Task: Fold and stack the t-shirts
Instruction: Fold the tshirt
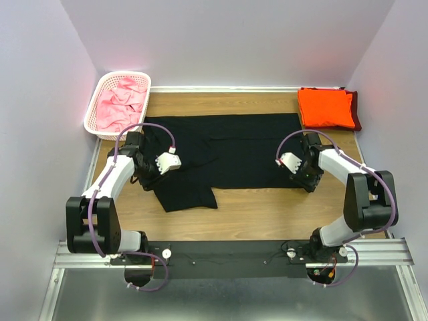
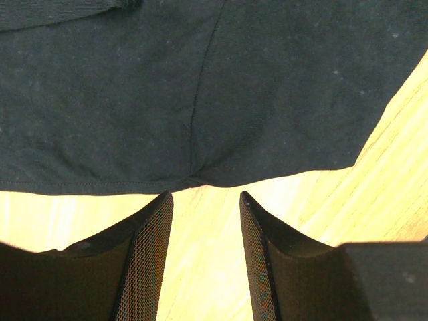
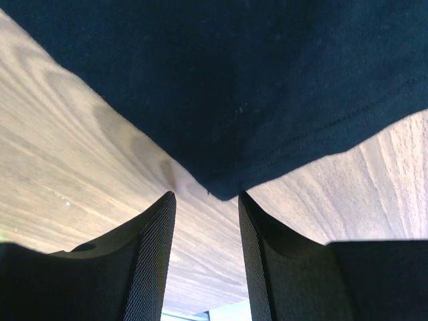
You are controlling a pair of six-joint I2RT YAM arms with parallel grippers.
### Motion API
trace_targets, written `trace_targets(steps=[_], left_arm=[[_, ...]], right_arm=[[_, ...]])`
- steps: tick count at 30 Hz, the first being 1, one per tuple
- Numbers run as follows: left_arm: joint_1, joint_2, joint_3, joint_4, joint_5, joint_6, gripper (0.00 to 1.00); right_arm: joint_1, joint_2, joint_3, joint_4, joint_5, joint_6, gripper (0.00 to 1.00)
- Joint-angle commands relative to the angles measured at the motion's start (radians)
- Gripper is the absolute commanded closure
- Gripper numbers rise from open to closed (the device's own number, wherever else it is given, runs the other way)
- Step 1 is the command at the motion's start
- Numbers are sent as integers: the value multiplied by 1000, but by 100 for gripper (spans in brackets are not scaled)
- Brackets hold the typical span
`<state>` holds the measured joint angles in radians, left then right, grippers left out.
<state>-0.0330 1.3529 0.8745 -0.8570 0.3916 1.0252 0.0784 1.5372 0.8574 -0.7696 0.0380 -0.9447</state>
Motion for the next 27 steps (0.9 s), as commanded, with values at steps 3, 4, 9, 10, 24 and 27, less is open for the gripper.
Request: trace_targets(steps=[3, 4, 9, 10, 24, 27], left_arm=[[11, 17, -17, 21, -20, 15, 47], [15, 15, -20, 21, -14, 27, 48], [19, -1, -31, 6, -5, 91, 47], [19, -6, -32, 1, 0, 107, 47], [-24, 25, -106, 33, -48, 171, 44], [-60, 25, -126, 62, -68, 164, 44]], right_arm=[[-5, 61, -43, 76, -12, -13, 52], [-5, 70, -47, 82, -15, -11, 53], [-5, 106, -49, 96, -10, -9, 72], [-5, 107, -50, 96, -9, -11, 77], [-5, 95, -31, 90, 2, -3, 100], [-5, 89, -27, 90, -4, -3, 99]])
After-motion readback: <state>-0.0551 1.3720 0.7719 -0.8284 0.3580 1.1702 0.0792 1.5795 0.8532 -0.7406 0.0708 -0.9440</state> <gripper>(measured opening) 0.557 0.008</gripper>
